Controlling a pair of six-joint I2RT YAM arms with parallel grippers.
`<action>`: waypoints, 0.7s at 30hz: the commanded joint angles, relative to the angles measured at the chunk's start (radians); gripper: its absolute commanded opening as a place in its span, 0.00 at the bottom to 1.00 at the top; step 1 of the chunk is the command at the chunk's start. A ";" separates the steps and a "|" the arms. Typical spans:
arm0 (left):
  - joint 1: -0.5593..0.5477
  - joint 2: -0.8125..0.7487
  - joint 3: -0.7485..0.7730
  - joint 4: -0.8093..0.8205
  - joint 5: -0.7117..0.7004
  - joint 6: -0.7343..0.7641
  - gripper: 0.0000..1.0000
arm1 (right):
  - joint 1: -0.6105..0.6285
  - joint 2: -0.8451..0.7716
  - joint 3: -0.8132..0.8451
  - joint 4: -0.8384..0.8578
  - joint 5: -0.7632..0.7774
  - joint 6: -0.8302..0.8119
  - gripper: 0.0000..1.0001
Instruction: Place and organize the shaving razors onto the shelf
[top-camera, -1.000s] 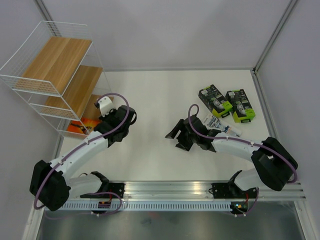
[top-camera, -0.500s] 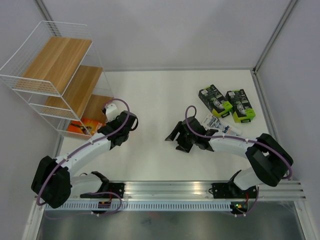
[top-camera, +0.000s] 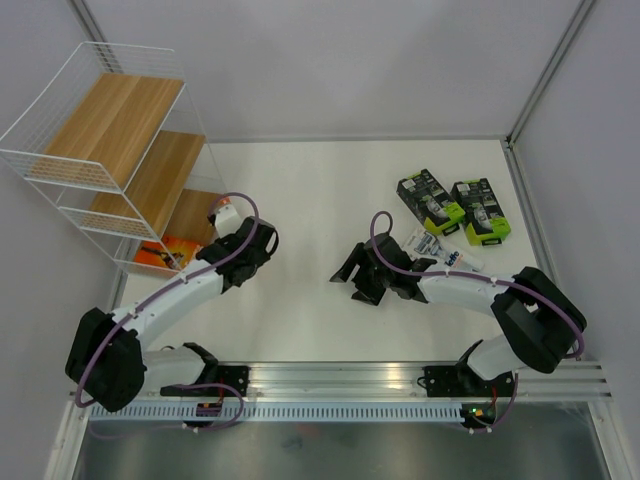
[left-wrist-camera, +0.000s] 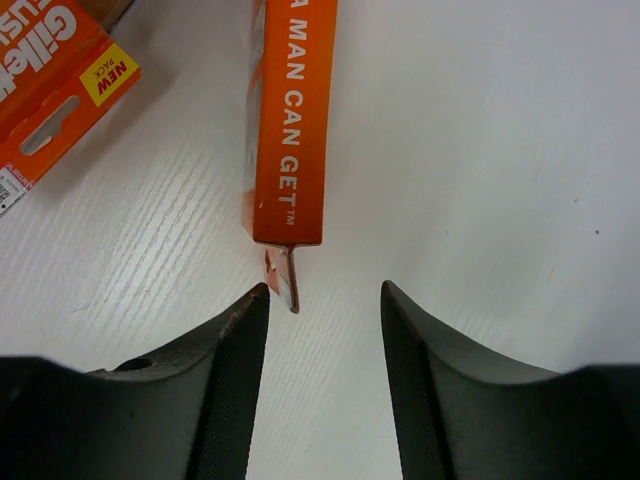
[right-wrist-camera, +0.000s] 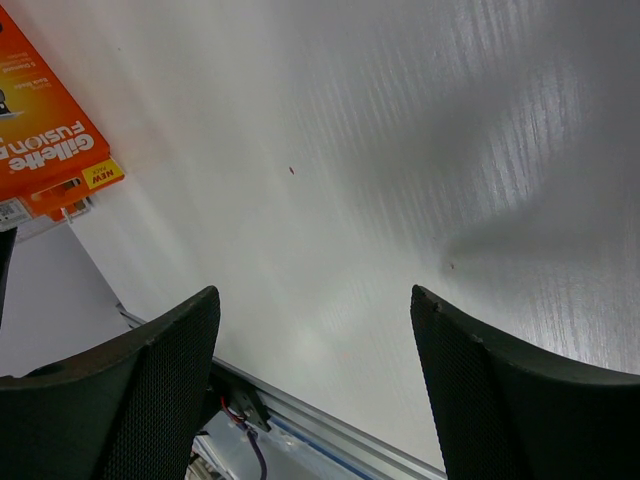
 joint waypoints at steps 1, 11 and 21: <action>0.003 0.002 0.061 -0.045 -0.004 -0.025 0.55 | -0.001 -0.012 0.006 0.013 -0.005 -0.010 0.83; 0.030 0.017 0.173 -0.215 -0.093 -0.010 0.78 | -0.001 -0.006 -0.001 0.022 -0.016 -0.012 0.84; 0.103 0.085 0.145 -0.111 -0.041 0.018 0.75 | -0.002 0.000 -0.010 0.037 -0.025 -0.007 0.84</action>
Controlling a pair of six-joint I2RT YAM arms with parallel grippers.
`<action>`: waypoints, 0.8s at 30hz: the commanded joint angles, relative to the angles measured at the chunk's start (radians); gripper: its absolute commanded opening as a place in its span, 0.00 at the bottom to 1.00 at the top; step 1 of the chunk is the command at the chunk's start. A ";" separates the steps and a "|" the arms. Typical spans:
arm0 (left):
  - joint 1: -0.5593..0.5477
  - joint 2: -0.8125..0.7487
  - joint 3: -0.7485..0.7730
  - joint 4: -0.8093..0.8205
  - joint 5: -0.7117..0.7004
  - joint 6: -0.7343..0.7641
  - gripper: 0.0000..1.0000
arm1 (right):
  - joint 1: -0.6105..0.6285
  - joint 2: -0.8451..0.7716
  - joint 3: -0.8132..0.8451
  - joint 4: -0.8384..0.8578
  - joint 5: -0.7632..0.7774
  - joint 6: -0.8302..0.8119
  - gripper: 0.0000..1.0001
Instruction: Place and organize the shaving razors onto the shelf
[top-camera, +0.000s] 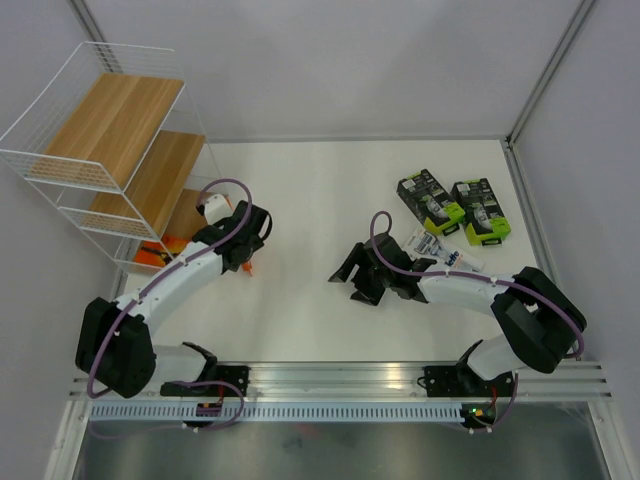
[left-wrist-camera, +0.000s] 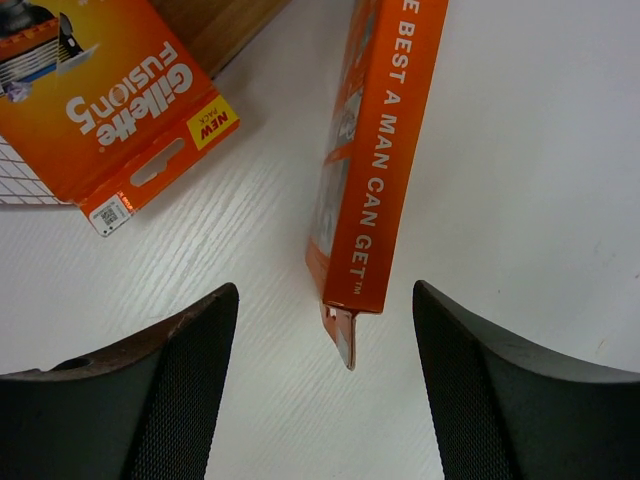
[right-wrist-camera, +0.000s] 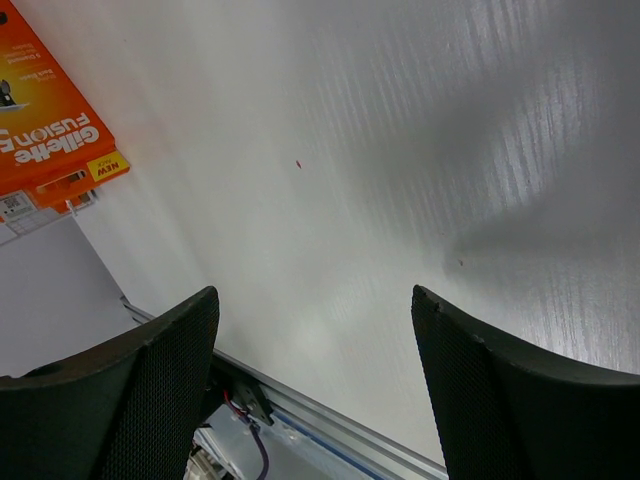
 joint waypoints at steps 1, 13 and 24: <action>0.001 0.015 0.001 0.070 0.016 0.027 0.75 | -0.002 0.000 -0.010 0.031 -0.009 -0.006 0.84; 0.013 0.138 0.001 0.130 0.016 0.022 0.49 | -0.007 0.005 -0.013 0.028 -0.006 -0.006 0.84; 0.013 -0.006 -0.059 0.240 -0.083 -0.010 0.23 | -0.009 0.031 0.010 0.024 -0.026 -0.015 0.84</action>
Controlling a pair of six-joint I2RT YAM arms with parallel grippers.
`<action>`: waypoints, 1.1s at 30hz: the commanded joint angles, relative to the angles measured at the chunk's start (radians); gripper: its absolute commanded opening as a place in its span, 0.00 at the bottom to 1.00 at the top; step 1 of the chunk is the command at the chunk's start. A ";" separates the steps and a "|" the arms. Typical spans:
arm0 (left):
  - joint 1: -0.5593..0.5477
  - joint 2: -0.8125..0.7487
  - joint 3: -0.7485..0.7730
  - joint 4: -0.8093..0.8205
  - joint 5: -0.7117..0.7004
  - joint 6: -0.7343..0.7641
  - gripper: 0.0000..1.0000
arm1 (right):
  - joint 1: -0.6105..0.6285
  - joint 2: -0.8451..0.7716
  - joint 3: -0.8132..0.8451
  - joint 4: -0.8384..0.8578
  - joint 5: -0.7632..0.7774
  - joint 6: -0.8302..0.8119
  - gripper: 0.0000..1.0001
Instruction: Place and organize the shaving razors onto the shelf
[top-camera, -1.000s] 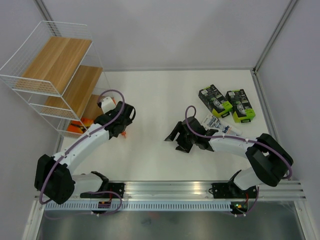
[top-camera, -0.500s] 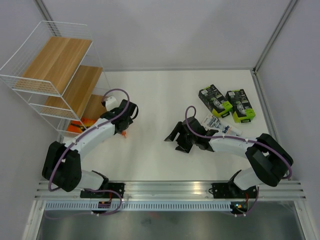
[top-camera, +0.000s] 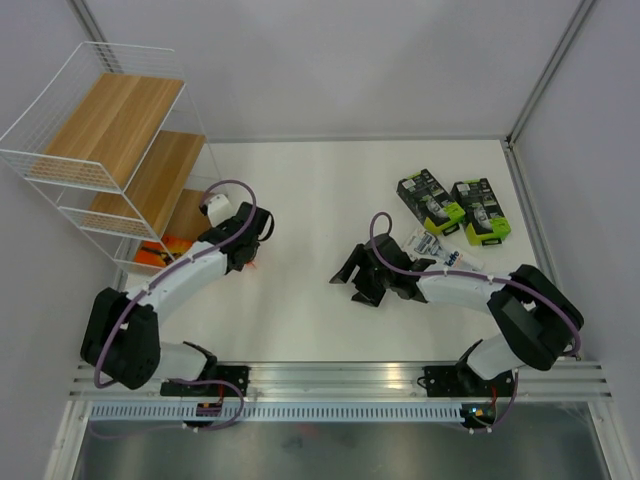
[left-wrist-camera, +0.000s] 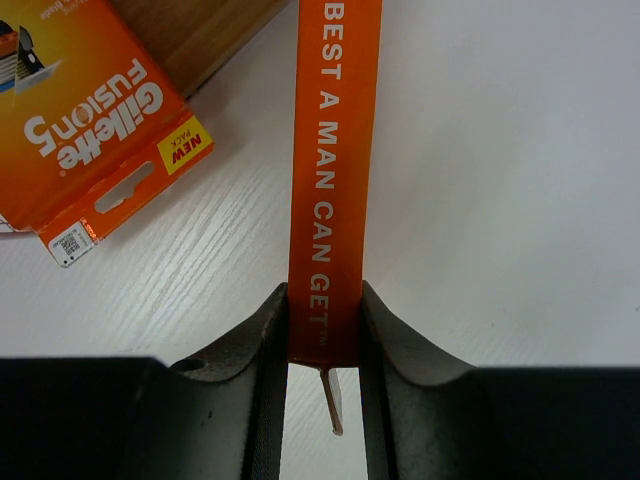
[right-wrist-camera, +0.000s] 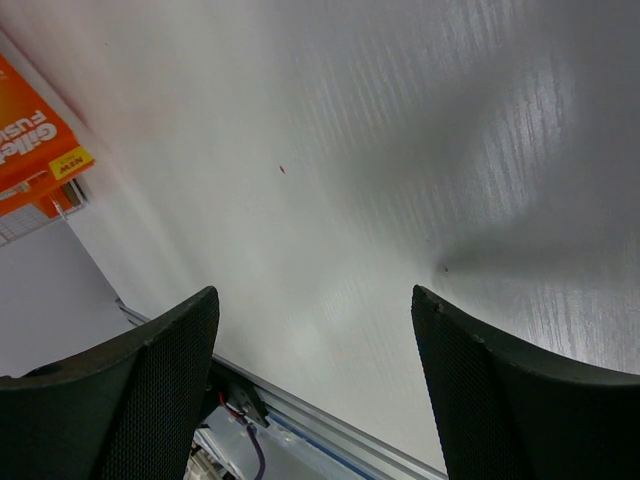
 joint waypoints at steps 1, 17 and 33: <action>0.003 -0.109 -0.037 0.135 -0.077 -0.029 0.23 | -0.003 0.031 0.029 0.008 -0.020 -0.020 0.83; 0.049 -0.159 -0.167 0.230 -0.182 -0.339 0.24 | -0.011 0.058 0.044 -0.004 -0.048 -0.048 0.83; 0.165 0.012 -0.158 0.414 -0.126 -0.539 0.27 | -0.017 0.071 0.047 -0.010 -0.064 -0.060 0.83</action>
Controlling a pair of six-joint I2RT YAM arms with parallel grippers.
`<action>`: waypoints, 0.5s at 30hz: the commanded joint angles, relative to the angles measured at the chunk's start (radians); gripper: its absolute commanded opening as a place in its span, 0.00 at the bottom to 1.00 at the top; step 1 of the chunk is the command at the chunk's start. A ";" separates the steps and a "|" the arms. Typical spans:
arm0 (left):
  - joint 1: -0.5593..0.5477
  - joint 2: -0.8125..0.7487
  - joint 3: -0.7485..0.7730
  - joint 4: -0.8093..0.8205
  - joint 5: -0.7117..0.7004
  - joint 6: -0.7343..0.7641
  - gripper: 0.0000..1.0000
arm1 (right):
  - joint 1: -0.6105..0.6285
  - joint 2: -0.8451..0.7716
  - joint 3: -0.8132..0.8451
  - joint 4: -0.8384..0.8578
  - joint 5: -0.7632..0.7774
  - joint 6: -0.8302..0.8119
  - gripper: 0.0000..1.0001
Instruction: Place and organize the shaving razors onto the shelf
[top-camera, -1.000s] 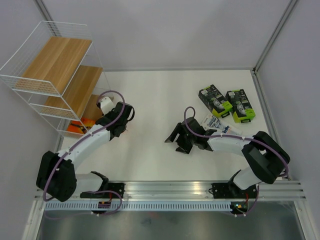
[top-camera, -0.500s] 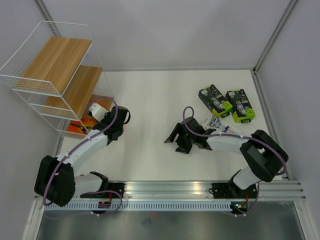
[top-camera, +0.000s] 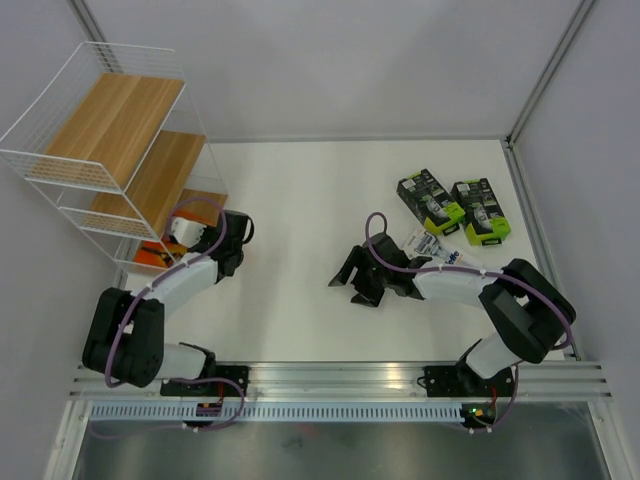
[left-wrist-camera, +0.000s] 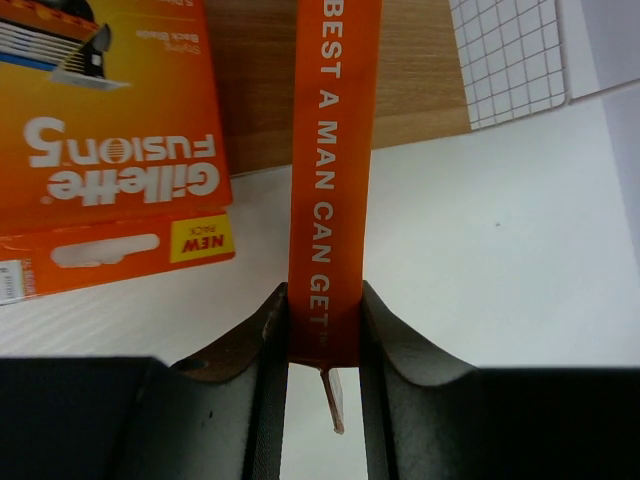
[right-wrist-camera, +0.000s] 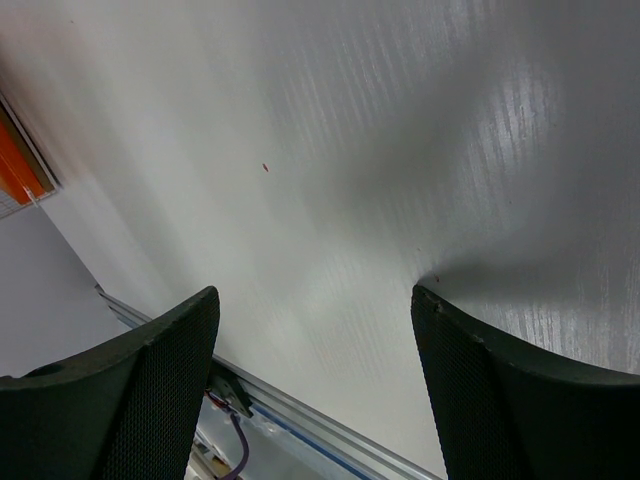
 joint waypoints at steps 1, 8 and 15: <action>0.006 0.059 0.065 0.062 0.021 -0.116 0.28 | -0.004 0.015 0.030 -0.009 -0.014 -0.013 0.83; 0.026 0.136 0.064 0.118 0.110 -0.185 0.43 | -0.009 0.019 0.027 -0.009 -0.026 -0.012 0.83; 0.025 0.094 0.076 0.060 0.076 -0.192 0.67 | -0.015 0.012 0.021 -0.004 -0.031 -0.021 0.83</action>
